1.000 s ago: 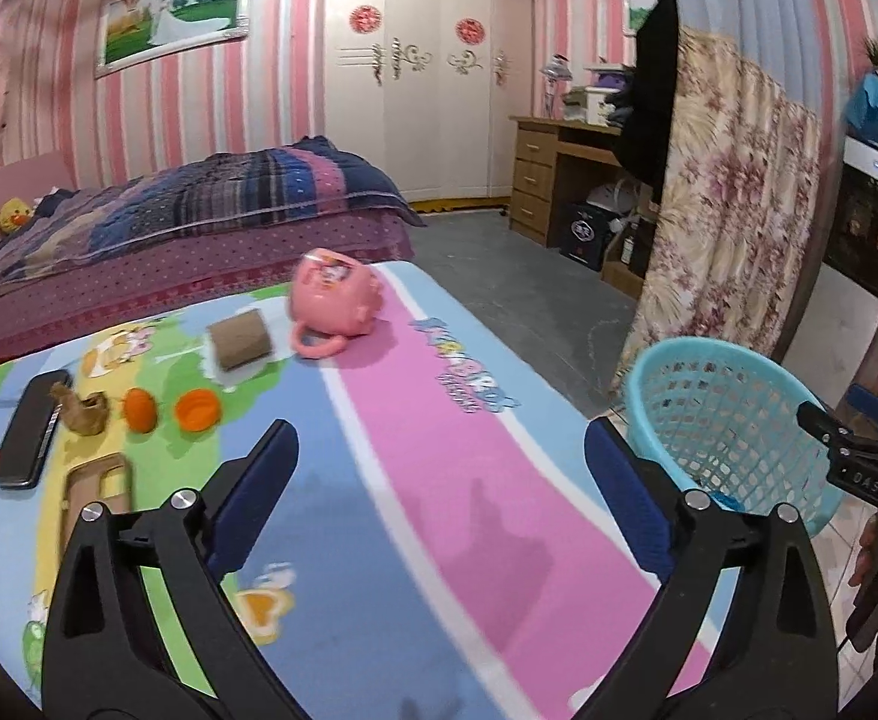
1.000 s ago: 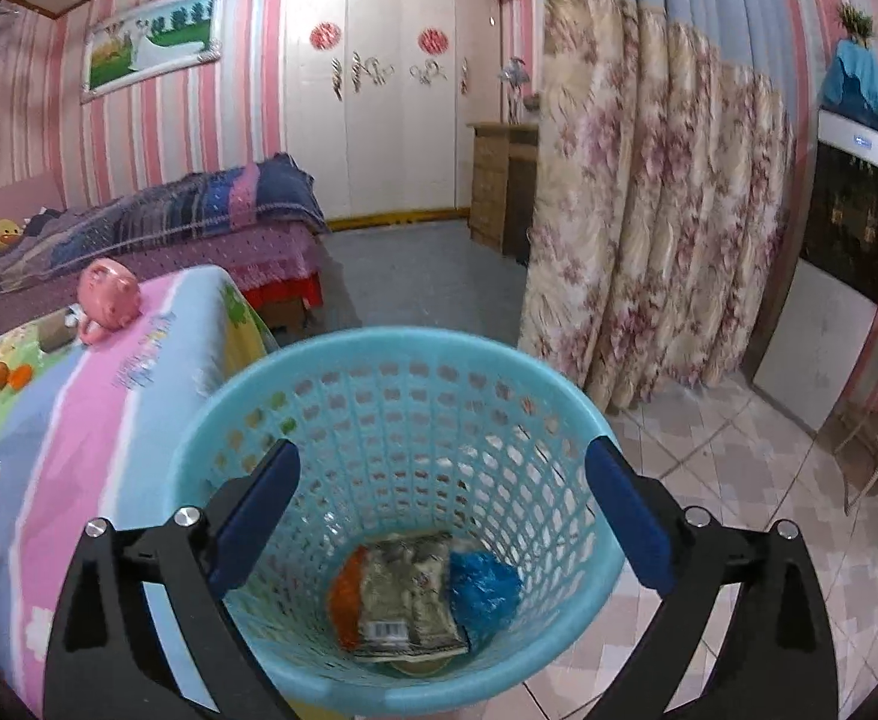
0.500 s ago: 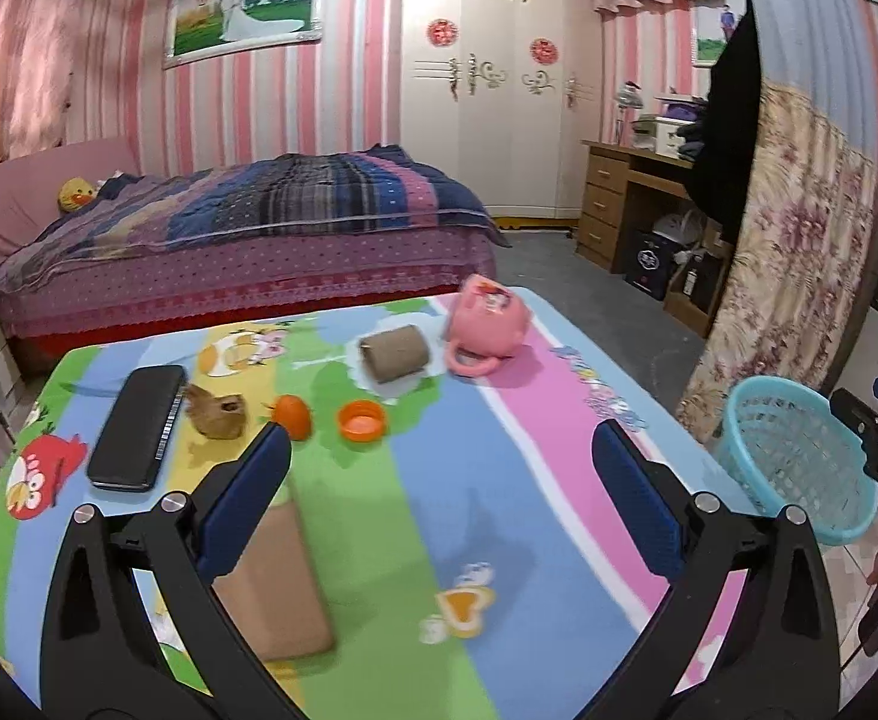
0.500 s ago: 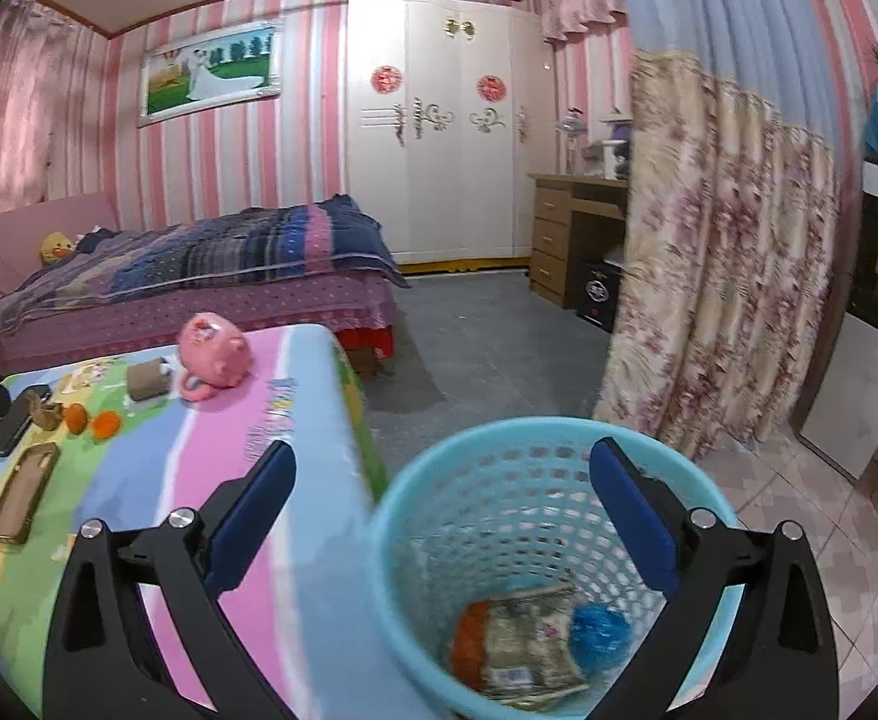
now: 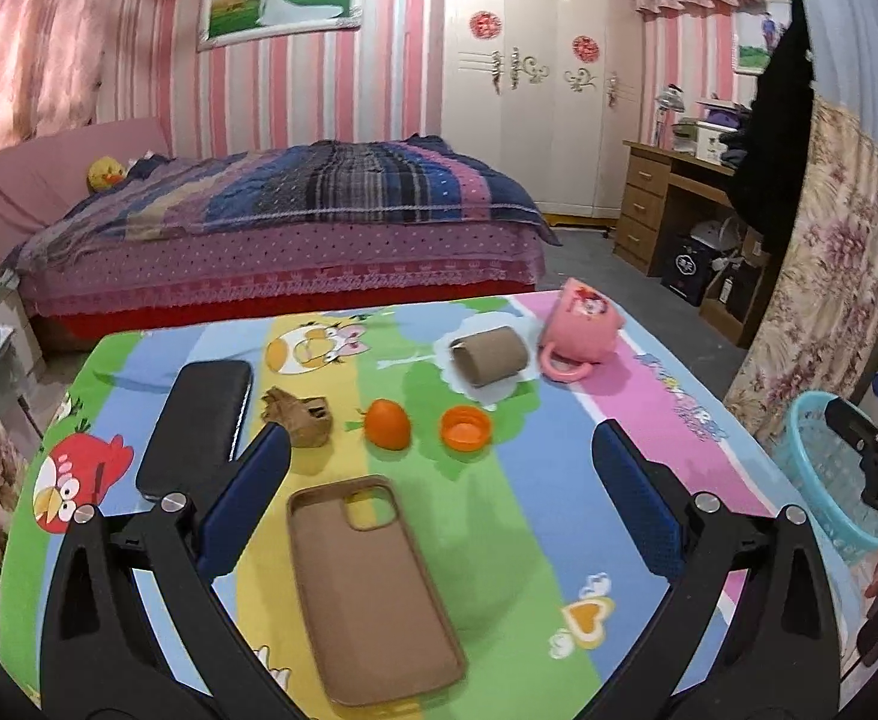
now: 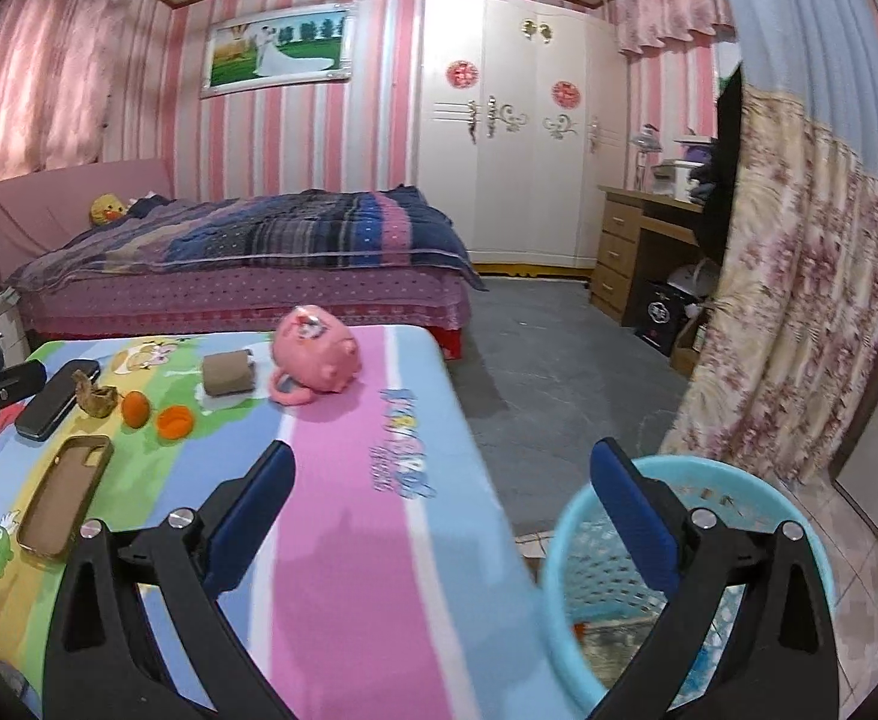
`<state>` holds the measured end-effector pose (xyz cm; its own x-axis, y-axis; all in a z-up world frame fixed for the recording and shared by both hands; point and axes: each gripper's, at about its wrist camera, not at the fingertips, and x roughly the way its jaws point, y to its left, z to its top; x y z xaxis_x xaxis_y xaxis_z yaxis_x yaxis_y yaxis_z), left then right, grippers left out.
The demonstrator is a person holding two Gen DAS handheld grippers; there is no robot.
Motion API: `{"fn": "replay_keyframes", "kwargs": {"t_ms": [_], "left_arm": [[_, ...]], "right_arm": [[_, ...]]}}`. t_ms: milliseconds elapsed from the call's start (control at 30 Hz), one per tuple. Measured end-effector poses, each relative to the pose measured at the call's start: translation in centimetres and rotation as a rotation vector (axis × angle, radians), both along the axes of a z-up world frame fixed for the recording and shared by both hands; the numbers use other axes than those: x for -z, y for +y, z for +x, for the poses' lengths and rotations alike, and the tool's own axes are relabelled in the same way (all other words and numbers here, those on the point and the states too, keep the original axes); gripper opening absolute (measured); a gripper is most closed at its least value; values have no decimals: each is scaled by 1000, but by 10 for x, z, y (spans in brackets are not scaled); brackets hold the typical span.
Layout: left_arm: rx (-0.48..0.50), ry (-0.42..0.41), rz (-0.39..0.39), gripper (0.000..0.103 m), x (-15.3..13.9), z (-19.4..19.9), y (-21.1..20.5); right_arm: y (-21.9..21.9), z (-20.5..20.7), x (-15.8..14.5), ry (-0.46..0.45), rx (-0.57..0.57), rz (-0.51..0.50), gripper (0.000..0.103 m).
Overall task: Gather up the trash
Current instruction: 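Move both open tools back over the table, then lower the right tool onto the orange bottle cap and close it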
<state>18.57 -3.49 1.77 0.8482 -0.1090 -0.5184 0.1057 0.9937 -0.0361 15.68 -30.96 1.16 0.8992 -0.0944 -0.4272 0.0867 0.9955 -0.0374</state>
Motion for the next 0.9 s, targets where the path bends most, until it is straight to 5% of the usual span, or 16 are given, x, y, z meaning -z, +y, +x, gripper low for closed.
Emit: {"fn": "replay_keyframes", "kwargs": {"t_ms": [267, 900], "left_arm": [[-62, 5, 47, 97, 5, 17, 26], [-246, 45, 2, 97, 16, 45, 125]], "right_arm": [[35, 29, 2, 19, -71, 8, 97], [109, 90, 17, 67, -224, -4, 98]]}}
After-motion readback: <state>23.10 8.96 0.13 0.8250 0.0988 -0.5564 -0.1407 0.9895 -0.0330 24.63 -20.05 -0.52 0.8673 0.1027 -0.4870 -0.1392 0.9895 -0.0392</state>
